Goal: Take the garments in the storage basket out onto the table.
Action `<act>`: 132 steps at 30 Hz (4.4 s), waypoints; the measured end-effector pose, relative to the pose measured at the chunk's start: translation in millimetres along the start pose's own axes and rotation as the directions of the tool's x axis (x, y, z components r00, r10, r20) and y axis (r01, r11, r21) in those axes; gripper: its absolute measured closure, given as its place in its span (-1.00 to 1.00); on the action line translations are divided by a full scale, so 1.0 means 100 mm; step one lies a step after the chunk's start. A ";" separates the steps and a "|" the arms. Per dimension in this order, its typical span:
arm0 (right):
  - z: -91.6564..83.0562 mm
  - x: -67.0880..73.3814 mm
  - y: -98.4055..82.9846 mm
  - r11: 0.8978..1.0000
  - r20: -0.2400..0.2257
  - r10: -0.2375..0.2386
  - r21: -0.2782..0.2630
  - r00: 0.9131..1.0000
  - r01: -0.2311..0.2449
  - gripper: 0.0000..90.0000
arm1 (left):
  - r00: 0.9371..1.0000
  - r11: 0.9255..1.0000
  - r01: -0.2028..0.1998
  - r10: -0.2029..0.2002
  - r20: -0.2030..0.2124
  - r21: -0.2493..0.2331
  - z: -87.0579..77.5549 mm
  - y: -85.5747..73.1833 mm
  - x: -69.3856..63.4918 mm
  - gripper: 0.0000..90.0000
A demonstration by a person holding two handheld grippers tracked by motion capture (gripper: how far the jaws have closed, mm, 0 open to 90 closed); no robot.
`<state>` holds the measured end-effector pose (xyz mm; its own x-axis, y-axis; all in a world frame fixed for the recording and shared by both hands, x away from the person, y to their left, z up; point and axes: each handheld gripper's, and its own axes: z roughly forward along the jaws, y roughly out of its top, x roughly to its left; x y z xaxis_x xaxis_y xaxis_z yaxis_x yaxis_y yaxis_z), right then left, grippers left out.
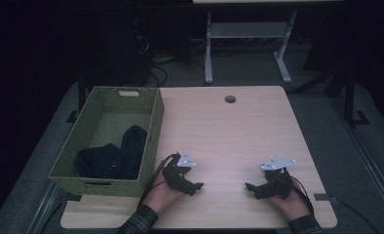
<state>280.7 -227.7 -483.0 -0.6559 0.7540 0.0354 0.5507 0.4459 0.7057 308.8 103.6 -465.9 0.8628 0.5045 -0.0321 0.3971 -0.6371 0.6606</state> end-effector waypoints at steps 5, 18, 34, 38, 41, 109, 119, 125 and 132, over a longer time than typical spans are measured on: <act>0.00 0.00 0.00 1.000 0.000 0.001 0.000 1.000 -0.001 -0.96 | 1.000 1.000 -0.005 0.005 0.000 0.010 -0.04 0.03 0.01 -0.69; 0.00 0.00 0.00 1.000 0.000 0.002 0.001 1.000 -0.002 -0.96 | 1.000 1.000 -0.004 0.004 -0.004 0.031 -0.14 0.11 0.03 -0.69; 0.00 0.00 0.00 1.000 0.000 0.001 0.000 1.000 -0.001 -0.96 | 1.000 0.998 -0.024 0.023 0.020 0.058 -0.28 0.23 0.02 -0.69; 0.00 0.00 0.00 1.000 0.000 0.000 0.000 1.000 0.000 -0.96 | 0.999 0.998 -0.021 0.019 0.028 0.057 -0.31 0.26 0.03 -0.69; 0.00 0.00 0.00 1.000 0.000 0.000 0.000 1.000 0.000 -0.96 | 0.999 0.998 -0.013 0.011 0.034 0.055 -0.33 0.29 0.04 -0.69; 0.00 0.00 0.00 1.000 -0.001 0.001 0.000 1.000 -0.001 -0.96 | 0.999 0.993 -0.031 0.030 0.017 0.110 -1.05 0.73 0.40 -0.67; 0.00 0.00 0.00 1.000 0.000 0.001 -0.001 1.000 -0.001 -0.96 | 1.000 0.995 -0.016 0.018 -0.016 0.099 -1.20 0.73 0.50 -0.67; 0.00 0.00 0.00 1.000 0.000 0.001 -0.001 1.000 -0.001 -0.96 | 0.999 0.995 0.008 -0.004 -0.042 0.096 -1.29 0.69 0.60 -0.67; 0.00 0.00 0.00 1.000 0.000 0.001 -0.001 1.000 -0.001 -0.96 | 0.998 0.995 0.026 -0.019 -0.066 0.101 -1.39 0.64 0.67 -0.67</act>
<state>280.5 -227.7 -483.0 -0.6555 0.7544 0.0363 0.5510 0.4448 0.7061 348.9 177.5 -321.9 0.8326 0.5539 0.0047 0.4489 -0.6797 0.5802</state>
